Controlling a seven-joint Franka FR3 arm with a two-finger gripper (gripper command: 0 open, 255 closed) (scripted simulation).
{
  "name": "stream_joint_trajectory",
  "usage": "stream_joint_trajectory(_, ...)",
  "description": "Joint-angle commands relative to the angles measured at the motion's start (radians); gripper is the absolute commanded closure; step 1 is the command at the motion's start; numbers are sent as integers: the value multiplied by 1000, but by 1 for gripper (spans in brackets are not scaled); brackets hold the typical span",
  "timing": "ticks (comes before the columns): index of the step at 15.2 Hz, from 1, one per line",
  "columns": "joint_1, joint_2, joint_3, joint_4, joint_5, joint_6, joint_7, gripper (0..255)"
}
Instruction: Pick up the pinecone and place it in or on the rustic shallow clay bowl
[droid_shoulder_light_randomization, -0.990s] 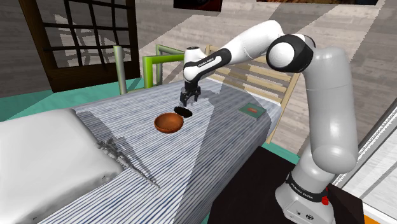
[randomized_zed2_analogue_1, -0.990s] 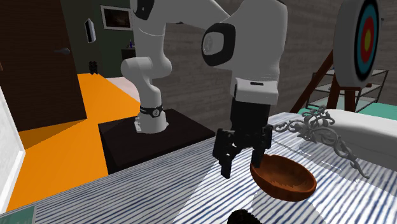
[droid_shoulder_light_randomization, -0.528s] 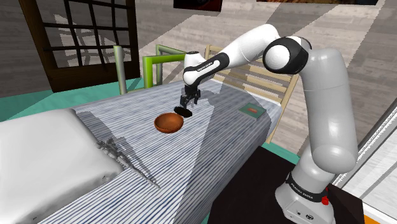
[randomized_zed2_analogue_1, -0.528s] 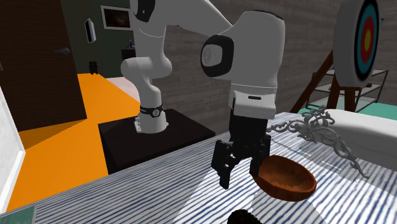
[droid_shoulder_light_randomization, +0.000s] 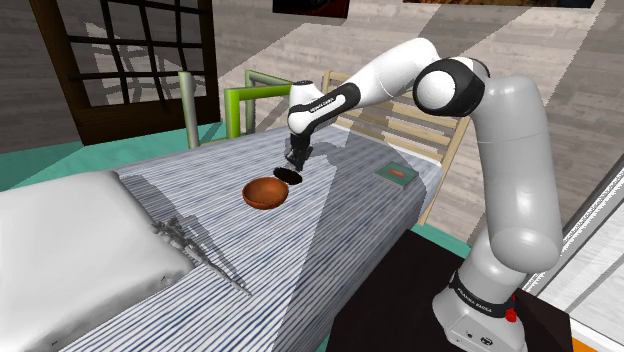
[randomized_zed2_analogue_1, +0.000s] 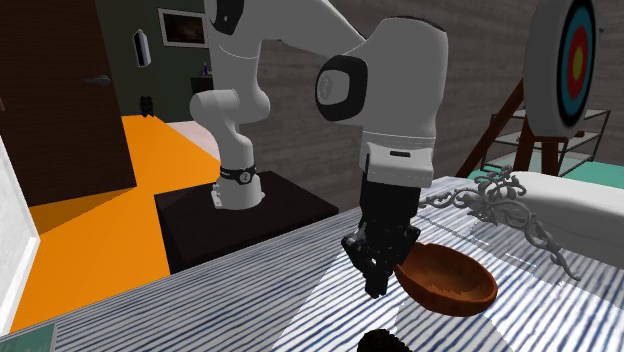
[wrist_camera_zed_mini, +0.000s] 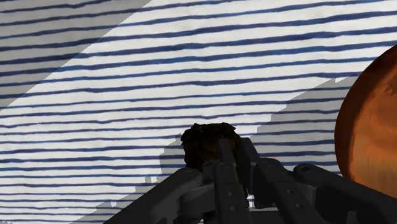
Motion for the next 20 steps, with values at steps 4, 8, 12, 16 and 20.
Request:
stream_joint_trajectory(4, 0, 0, 0, 0, 0, 0, 0, 255)
stream_joint_trajectory(8, -23, 46, 11, 61, 31, -21, -29, 0)
stream_joint_trajectory(12, -108, 254, 57, 354, 129, -138, -118, 0)
stream_joint_trajectory(16, -121, 314, 66, 406, 141, -136, -128, 0)
stream_joint_trajectory(20, -121, 345, 67, 404, 142, -104, -129, 0)
